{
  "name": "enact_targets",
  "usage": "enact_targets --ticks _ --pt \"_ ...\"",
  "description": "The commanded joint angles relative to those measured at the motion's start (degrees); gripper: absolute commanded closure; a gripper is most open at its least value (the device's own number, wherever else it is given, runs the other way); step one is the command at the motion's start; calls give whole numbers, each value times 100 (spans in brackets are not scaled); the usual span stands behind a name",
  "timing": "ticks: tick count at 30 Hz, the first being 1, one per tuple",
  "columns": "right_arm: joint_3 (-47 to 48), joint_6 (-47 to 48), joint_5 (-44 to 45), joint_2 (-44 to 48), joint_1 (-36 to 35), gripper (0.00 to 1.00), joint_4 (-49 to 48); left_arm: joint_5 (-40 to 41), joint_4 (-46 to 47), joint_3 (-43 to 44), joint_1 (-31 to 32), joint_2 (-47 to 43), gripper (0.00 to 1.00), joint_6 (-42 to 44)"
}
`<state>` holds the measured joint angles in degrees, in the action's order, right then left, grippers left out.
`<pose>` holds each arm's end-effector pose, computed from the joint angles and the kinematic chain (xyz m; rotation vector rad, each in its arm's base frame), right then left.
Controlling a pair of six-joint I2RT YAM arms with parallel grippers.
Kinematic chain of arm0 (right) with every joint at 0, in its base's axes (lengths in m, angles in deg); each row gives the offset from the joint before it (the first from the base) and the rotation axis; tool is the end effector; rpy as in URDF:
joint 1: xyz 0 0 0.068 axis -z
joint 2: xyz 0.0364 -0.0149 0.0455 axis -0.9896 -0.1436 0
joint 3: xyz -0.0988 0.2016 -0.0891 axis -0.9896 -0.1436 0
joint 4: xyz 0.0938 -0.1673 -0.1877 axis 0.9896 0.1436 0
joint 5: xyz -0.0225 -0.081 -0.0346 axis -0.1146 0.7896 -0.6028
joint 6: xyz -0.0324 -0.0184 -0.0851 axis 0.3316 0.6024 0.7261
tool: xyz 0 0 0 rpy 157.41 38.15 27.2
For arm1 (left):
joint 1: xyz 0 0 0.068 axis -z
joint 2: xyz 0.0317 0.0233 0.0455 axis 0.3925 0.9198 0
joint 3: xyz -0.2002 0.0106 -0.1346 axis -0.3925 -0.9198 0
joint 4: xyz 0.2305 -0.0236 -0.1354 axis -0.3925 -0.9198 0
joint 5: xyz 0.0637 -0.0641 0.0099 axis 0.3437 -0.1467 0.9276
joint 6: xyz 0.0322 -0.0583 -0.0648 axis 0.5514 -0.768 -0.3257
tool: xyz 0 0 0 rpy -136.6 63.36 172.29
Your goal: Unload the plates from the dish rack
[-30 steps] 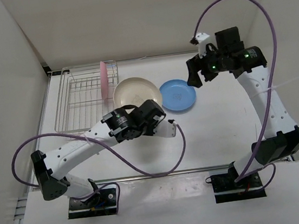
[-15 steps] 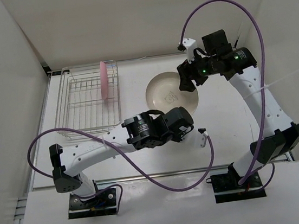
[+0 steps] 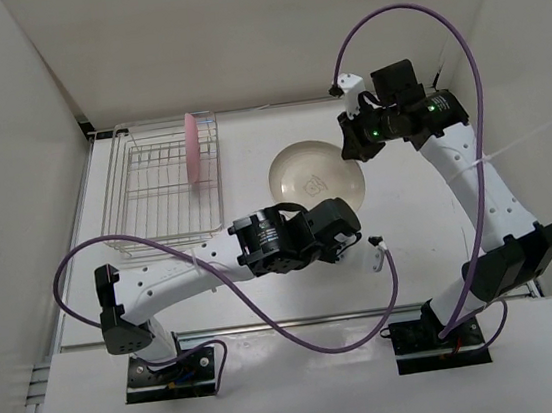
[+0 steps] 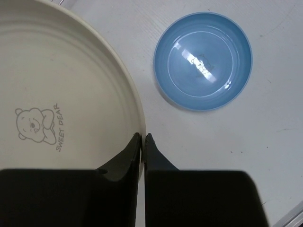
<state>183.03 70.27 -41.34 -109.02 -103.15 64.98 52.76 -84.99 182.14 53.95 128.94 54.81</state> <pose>0.3135 0.1488 0.3582 -0.8736 2.1591 0.3951 0.1137 -0.3471 0.3191 2.0571 1.2792 0.2783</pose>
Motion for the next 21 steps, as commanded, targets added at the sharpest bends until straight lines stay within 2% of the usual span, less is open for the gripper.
enact_targets --ticks 1,5,8,10,15,16,17,20,21 --pt "-178 12 277 52 -83 100 71 646 933 119 -164 -189 79 164" --pt "-179 -120 585 105 -83 100 -69 769 1295 22 -594 -250 74 164" --pt "-126 -181 708 53 -31 100 -121 839 1444 84 -797 -250 56 164" --pt "-3 -251 761 0 22 100 -122 840 1445 31 -850 -311 60 112" --pt "103 -305 647 -1 137 100 -122 787 1445 -214 -850 -365 58 59" --pt "103 -305 647 -53 137 100 -122 848 1445 -302 -902 -365 55 59" --pt "103 -305 647 -53 189 100 -122 918 1445 -355 -903 -365 48 59" --pt "216 -358 647 -124 295 100 -122 919 1506 -479 -1008 -365 48 59" --pt "269 -410 647 -202 295 100 -122 840 1506 -479 -1087 -365 38 -11"
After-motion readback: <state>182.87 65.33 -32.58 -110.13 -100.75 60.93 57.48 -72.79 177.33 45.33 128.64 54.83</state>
